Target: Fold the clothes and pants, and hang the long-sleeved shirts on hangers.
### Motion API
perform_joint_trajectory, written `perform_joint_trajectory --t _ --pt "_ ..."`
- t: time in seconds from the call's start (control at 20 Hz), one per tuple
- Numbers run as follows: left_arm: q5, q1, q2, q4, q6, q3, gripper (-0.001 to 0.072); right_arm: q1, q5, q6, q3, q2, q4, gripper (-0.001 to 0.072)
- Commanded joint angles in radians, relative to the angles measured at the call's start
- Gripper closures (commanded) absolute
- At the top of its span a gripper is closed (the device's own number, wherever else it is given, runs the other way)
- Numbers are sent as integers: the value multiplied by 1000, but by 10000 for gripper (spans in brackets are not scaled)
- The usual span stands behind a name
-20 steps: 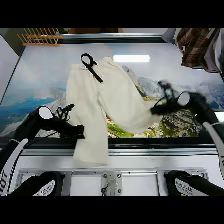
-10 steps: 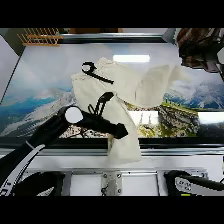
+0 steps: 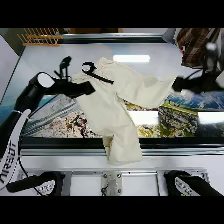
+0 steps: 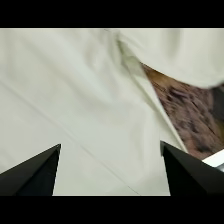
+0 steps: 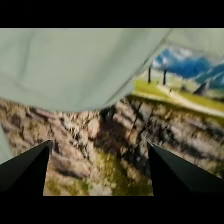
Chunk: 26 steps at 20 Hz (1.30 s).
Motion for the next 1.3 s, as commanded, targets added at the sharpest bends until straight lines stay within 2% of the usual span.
perform_joint_trajectory --t 0.0,0.15,0.3,0.55,0.85,0.9,0.95,1.0,1.05,1.25 --pt "43 198 -124 10 -56 1 24 48 60 -11 -360 118 146 59" --pt "36 257 -197 11 -60 1 24 147 36 -10 -598 134 261 60" --pt "48 264 -228 12 -60 1 24 263 -39 -2 -724 125 332 61" --pt "56 264 -239 12 -60 1 24 410 -122 -2 -753 35 372 61" --pt "60 264 -239 12 -60 1 24 439 -167 -33 -752 -56 476 63" --pt "64 263 -239 13 -60 1 24 439 -167 -33 -752 -57 476 107" --pt "68 261 -240 13 -60 1 24 439 -166 -33 -752 -57 476 311" --pt "74 259 -240 14 -60 1 24 439 -166 -33 -750 -56 476 564" --pt "82 252 -244 14 -60 1 24 438 -166 -32 -747 -56 476 696" --pt "119 206 -312 11 -67 2 24 438 -152 -33 -710 -56 476 697"
